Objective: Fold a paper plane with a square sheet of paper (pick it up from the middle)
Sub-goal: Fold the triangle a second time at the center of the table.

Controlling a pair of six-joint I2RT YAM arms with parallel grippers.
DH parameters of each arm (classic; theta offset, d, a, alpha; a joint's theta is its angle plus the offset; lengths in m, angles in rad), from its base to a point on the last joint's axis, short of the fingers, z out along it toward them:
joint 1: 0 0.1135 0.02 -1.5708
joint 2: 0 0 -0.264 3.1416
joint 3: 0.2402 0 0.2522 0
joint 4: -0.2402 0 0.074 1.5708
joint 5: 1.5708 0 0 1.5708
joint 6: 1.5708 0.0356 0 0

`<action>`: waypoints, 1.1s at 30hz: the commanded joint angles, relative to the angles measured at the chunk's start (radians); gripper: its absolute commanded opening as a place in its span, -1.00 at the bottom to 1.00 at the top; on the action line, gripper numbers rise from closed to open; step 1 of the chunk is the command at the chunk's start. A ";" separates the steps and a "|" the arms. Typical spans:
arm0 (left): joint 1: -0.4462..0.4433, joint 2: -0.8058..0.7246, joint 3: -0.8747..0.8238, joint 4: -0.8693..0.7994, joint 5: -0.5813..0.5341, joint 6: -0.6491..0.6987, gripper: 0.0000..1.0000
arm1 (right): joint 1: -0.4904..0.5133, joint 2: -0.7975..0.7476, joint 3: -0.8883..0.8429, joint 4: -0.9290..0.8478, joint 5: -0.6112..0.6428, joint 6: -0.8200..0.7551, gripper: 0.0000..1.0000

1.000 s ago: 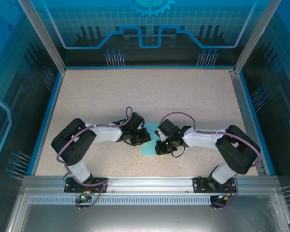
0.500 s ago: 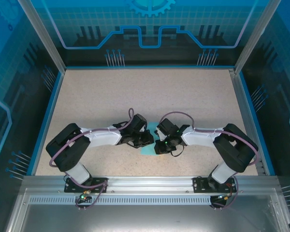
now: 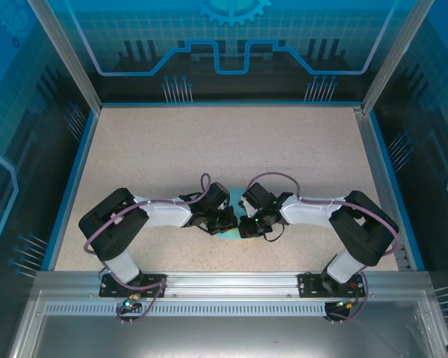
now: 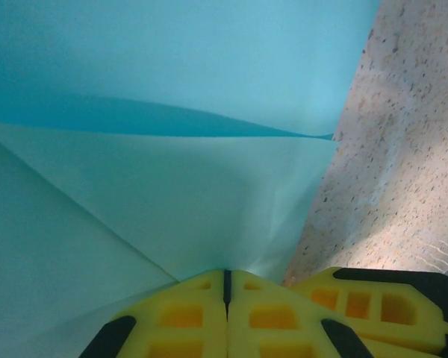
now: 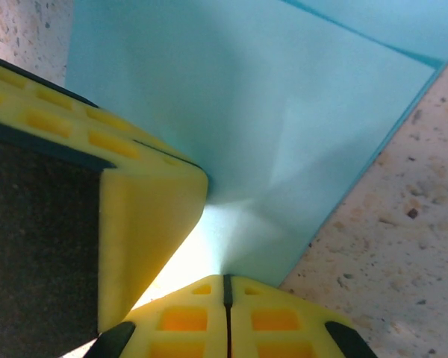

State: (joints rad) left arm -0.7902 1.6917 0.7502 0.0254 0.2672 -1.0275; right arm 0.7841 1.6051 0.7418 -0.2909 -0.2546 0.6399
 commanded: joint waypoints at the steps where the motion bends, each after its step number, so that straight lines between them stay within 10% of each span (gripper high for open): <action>1: -0.011 0.021 -0.020 0.038 0.039 -0.028 -0.89 | -0.004 0.067 -0.039 -0.073 0.055 0.009 -0.87; 33: 0.270 0.035 -0.019 -0.074 -0.060 0.188 -0.86 | -0.005 0.222 -0.005 -0.259 0.170 -0.014 -0.88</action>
State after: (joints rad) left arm -0.5865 1.6936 0.7212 0.0399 0.3576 -0.8856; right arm 0.7826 1.7004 0.8268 -0.3588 -0.2699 0.6388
